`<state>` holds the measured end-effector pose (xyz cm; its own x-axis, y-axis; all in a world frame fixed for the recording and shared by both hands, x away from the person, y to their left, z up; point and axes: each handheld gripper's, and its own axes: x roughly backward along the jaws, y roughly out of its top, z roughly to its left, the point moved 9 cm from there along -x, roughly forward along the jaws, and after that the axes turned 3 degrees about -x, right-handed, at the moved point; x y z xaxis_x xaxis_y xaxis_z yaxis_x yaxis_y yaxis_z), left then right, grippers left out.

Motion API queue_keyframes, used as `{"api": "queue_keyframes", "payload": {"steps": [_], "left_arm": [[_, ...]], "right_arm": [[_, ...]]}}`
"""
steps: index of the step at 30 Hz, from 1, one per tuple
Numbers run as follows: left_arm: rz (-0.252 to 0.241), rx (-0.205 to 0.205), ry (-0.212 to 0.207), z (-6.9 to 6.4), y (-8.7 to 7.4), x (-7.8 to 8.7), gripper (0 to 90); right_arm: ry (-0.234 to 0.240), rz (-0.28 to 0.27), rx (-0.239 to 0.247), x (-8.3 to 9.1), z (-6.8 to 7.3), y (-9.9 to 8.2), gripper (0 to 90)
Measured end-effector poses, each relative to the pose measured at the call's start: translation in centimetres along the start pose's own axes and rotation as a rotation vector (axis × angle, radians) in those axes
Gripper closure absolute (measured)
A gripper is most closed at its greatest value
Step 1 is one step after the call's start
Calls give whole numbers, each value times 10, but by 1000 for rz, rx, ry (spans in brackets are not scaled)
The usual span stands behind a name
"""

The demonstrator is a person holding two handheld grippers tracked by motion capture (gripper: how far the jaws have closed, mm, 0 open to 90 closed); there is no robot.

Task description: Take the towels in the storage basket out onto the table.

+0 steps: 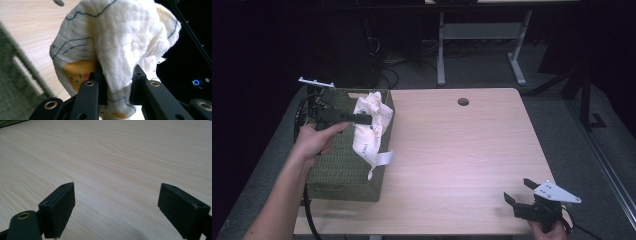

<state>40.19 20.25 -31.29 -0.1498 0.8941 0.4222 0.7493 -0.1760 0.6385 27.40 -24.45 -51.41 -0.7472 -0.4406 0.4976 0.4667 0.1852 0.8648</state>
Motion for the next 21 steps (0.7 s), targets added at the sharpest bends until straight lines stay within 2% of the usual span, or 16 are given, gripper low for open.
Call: {"api": "queue_keyframes", "payload": {"steps": [12,21], "left_arm": [[44,-51,-47,-23,7,-36,730],[72,-70,-56,-34,8,-56,729]], "right_arm": [[14,-5,2,1,0,1,135],[10,-3,2,0,1,2,135]]}}
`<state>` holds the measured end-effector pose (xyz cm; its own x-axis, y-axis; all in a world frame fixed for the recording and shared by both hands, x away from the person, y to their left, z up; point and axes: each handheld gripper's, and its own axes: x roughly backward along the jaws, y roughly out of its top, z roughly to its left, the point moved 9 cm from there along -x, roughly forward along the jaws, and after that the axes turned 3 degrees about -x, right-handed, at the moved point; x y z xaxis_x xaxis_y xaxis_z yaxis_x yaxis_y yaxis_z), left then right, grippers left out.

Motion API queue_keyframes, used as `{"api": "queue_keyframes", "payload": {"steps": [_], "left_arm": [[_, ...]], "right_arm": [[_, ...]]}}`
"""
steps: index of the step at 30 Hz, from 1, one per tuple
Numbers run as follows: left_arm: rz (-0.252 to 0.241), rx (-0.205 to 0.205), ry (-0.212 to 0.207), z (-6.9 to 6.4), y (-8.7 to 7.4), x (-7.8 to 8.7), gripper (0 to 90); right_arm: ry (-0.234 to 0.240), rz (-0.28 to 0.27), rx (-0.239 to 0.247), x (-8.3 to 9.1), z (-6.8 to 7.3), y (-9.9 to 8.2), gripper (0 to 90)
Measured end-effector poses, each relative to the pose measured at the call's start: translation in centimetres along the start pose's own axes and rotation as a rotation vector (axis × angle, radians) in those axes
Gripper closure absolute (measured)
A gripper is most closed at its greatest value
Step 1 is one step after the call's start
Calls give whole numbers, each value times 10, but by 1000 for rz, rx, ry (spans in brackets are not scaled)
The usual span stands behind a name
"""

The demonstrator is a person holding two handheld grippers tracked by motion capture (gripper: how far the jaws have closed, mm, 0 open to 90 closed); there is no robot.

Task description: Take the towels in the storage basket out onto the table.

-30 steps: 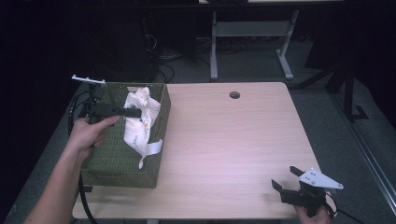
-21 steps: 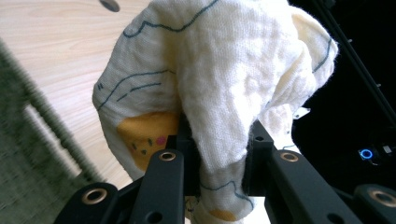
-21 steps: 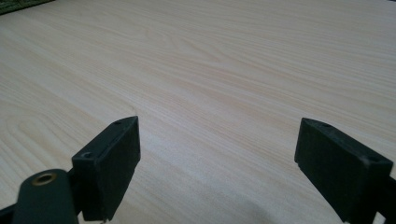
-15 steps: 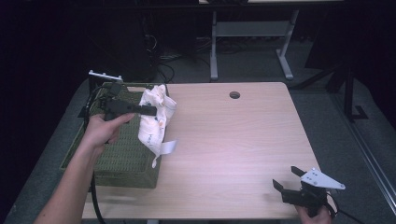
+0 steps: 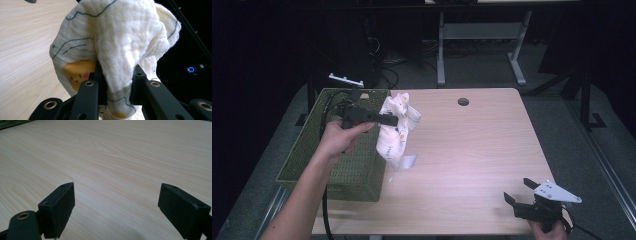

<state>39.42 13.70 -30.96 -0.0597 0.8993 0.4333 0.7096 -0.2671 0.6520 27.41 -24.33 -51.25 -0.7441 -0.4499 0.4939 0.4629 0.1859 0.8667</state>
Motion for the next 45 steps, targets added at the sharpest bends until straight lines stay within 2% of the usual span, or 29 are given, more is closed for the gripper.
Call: {"api": "queue_keyframes", "payload": {"steps": [4,8,13,28,37,41,45], "left_arm": [[12,-6,-15,-4,1,-12,729],[37,-16,-11,-4,0,-23,728],[42,-11,-17,-6,1,-34,728],[75,-29,-15,-12,6,-66,728],[102,-21,-1,-11,4,-94,728],[116,-9,14,-8,3,-106,726],[136,-7,48,-5,0,-120,727]], "right_arm": [[3,1,1,-1,0,0,135],[2,-2,-3,0,-1,1,135],[1,-3,-3,1,-1,1,135],[-3,-10,1,3,-1,2,135],[-2,-20,-8,5,-3,3,135],[-3,-21,-13,5,-3,3,135],[-3,-20,-12,5,-3,3,135]]}}
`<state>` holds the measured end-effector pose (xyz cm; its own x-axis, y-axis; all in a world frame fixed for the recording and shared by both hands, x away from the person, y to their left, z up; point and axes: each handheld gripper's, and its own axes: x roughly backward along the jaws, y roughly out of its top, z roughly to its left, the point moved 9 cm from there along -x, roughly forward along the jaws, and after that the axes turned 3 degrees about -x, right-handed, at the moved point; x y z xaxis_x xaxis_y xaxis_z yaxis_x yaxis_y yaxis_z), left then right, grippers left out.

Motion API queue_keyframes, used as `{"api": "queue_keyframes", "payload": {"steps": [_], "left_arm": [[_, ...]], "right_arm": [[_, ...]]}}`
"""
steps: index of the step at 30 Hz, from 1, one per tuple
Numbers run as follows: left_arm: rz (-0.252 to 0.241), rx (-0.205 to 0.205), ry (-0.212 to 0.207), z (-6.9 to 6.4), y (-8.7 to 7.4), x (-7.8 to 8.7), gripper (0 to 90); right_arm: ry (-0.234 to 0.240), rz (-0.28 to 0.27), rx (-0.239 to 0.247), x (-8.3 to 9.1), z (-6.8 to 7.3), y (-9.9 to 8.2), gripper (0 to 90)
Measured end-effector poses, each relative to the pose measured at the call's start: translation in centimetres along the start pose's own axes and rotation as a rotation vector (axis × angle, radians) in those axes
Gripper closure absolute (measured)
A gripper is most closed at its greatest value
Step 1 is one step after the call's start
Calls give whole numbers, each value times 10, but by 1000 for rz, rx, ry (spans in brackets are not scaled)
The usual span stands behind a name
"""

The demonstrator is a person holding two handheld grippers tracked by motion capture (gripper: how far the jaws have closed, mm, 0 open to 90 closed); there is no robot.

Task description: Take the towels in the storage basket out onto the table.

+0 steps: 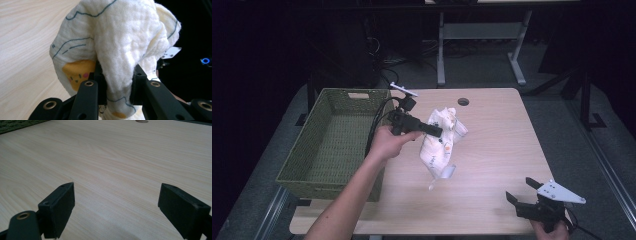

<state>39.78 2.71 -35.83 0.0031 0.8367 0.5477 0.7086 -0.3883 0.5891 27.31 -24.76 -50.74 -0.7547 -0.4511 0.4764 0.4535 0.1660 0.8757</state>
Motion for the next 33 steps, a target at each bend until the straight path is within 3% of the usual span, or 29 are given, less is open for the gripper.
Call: {"api": "queue_keyframes", "payload": {"steps": [13,17,21,27,33], "left_arm": [[19,19,29,12,-1,-37,727],[22,12,64,16,-1,-45,727],[60,-15,151,27,-5,-63,726],[88,-18,191,37,-13,-87,726],[112,-31,289,51,-20,-104,714]], "right_arm": [[-1,-10,5,1,-2,1,135],[2,-9,6,0,0,2,135],[6,-10,7,0,1,2,135],[6,-13,3,0,0,3,135],[5,-16,5,0,-1,3,136]]}}
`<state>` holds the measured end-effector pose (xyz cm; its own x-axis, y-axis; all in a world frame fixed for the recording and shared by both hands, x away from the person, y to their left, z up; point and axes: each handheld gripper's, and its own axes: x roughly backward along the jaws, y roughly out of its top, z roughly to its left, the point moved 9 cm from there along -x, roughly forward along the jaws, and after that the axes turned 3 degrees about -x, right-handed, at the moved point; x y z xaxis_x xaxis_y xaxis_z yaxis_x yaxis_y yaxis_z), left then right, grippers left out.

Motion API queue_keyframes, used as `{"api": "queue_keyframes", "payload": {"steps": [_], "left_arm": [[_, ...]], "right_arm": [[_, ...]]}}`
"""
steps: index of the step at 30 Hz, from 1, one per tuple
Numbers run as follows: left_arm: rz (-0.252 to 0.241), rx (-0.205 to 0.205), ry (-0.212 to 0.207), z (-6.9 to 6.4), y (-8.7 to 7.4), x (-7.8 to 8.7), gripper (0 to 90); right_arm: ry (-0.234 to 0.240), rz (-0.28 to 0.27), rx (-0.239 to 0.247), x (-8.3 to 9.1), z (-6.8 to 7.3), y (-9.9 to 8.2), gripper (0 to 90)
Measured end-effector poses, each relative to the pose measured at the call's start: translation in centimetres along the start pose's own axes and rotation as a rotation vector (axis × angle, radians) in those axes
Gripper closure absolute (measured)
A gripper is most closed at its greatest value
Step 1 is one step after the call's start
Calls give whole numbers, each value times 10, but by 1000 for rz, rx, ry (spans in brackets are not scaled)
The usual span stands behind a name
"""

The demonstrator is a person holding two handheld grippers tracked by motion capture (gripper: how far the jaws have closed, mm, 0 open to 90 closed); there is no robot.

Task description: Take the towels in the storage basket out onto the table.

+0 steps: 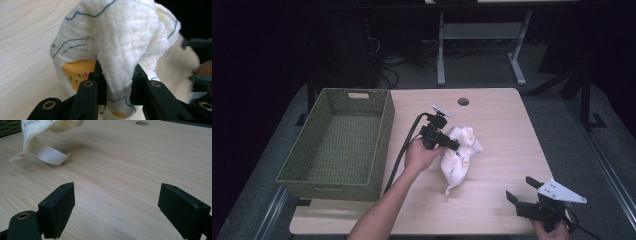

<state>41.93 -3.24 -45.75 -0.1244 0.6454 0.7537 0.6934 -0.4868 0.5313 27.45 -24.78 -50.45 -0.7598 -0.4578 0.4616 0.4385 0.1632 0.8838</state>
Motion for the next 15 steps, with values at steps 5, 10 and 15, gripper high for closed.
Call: {"api": "queue_keyframes", "payload": {"steps": [5,10,15], "left_arm": [[8,-8,64,6,-5,-11,700],[17,-37,130,10,-7,-17,701],[47,-78,206,15,-10,-22,661]], "right_arm": [[0,0,1,0,0,0,135],[1,-2,0,0,0,1,135],[2,-6,-1,1,1,2,136]]}}
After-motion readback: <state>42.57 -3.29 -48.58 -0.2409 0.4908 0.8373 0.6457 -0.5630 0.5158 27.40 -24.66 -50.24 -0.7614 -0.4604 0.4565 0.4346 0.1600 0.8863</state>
